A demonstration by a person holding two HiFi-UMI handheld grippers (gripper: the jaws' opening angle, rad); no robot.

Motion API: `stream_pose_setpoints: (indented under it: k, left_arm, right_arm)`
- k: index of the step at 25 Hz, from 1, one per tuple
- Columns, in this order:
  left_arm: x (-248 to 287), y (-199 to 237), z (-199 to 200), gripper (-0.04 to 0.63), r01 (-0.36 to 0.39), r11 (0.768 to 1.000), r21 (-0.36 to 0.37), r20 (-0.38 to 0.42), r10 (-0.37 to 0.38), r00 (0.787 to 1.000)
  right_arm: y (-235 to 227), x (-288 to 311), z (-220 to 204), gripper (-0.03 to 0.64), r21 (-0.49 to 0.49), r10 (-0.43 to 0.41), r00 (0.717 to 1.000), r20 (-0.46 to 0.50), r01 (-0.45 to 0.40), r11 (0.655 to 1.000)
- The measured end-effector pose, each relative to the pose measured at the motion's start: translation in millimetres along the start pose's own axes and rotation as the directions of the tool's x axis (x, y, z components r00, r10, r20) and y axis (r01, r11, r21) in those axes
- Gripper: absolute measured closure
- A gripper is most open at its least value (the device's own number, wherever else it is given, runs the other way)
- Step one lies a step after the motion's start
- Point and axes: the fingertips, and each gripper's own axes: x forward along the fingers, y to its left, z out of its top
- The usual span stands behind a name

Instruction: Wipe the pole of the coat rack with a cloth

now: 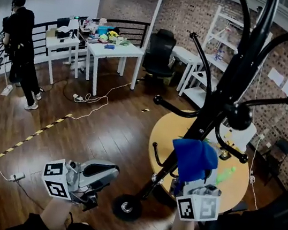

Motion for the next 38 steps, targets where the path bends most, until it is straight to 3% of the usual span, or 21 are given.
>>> stream_pose_setpoints:
  k: [6,13,18,21,24,27,31,35,36,38]
  left_arm:
    - [4.4,24.3,9.2,0.595,0.111,0.99,-0.082,-0.023,-0.113,0.993]
    - [-13.0,56.7,28.4,0.595,0.263,0.946,-0.189,-0.064,-0.279,0.958]
    - [-0.9,68.2,24.6,0.595,0.304,0.926,-0.224,-0.083,-0.328,0.941]
    - [8.1,66.6,19.8,0.595,0.306,0.924,-0.231,-0.082,-0.331,0.94]
    - [18.2,62.1,14.1,0.595,0.309,0.92,-0.242,-0.083,-0.338,0.938]
    - [25.0,57.4,6.9,0.595,0.312,0.916,-0.251,-0.088,-0.342,0.935]
    - [23.9,59.5,0.5,0.595,0.297,0.922,-0.249,-0.093,-0.328,0.94]
    - [29.1,59.7,-3.8,0.595,0.296,0.92,-0.258,-0.093,-0.329,0.94]
    - [29.2,58.8,-4.4,0.595,0.296,0.919,-0.26,-0.093,-0.329,0.94]
    - [27.4,57.9,-5.0,0.595,0.293,0.919,-0.265,-0.093,-0.327,0.94]
  right_arm:
    - [-5.3,6.0,10.9,0.594,-0.092,-0.131,0.991,0.005,0.131,0.987]
    - [7.9,1.7,5.9,0.594,-0.189,-0.319,0.947,0.036,0.32,0.929]
    - [5.6,-28.6,-60.7,0.594,-0.229,-0.396,0.911,-0.116,0.363,0.903]
    - [-2.7,-64.2,-130.4,0.594,-0.209,-0.429,0.845,-0.319,0.378,0.902]
    - [-8.9,-98.0,-202.5,0.594,-0.126,-0.398,0.759,-0.515,0.392,0.911]
    - [-2.5,-120.6,-238.9,0.594,-0.111,-0.341,0.69,-0.639,0.357,0.928]
    - [32.7,-130.3,-234.2,0.594,-0.071,-0.212,0.702,-0.68,0.225,0.972]
    - [56.2,-145.9,-226.0,0.594,-0.055,-0.129,0.658,-0.742,0.131,0.99]
    - [58.5,-148.3,-223.9,0.594,-0.039,-0.119,0.658,-0.744,0.134,0.99]
    - [58.1,-146.5,-217.3,0.594,-0.01,-0.122,0.69,-0.713,0.165,0.986]
